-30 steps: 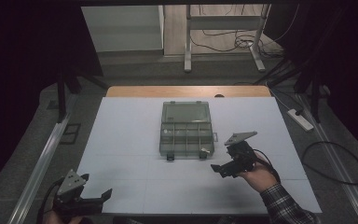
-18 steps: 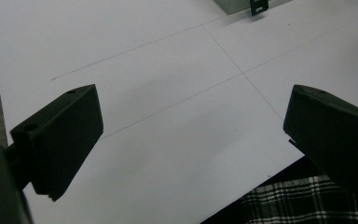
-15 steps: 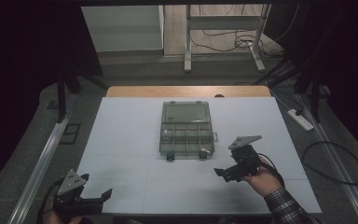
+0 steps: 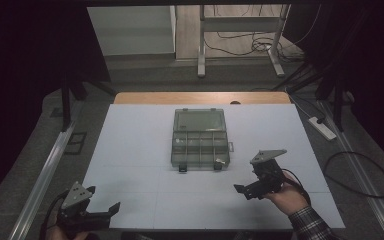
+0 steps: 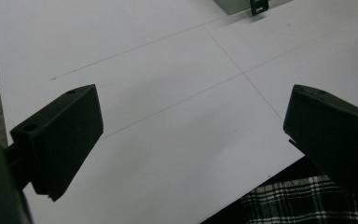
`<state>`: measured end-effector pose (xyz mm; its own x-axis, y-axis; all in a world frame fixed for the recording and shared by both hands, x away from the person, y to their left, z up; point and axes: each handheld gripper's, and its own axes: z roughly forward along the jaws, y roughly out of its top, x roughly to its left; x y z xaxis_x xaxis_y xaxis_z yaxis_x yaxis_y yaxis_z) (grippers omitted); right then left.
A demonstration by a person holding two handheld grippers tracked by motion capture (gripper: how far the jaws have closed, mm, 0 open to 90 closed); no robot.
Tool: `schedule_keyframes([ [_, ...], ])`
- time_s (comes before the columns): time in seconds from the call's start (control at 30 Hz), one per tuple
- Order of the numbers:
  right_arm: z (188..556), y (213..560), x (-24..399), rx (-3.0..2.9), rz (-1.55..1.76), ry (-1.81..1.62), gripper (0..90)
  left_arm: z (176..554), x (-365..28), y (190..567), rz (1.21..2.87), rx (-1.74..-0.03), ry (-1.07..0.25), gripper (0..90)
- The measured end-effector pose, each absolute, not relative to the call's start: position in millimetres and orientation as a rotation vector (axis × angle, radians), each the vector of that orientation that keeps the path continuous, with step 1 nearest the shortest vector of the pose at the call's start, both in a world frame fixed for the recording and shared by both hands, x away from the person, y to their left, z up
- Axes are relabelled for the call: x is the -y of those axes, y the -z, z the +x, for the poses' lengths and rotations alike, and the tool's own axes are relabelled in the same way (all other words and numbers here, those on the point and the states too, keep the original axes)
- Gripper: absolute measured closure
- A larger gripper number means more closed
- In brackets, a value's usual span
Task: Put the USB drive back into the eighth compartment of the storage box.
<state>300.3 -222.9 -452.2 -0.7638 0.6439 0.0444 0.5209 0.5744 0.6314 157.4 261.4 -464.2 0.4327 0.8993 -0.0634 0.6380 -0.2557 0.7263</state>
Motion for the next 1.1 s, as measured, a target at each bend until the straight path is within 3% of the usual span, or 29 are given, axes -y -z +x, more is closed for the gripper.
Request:
schedule_keyframes([
  [1.1, 275, 448, 272, -2.51, 1.065, -1.012, 0.0, 157, -262, 464, 1.99, -1.294, -0.478, 5.0],
])
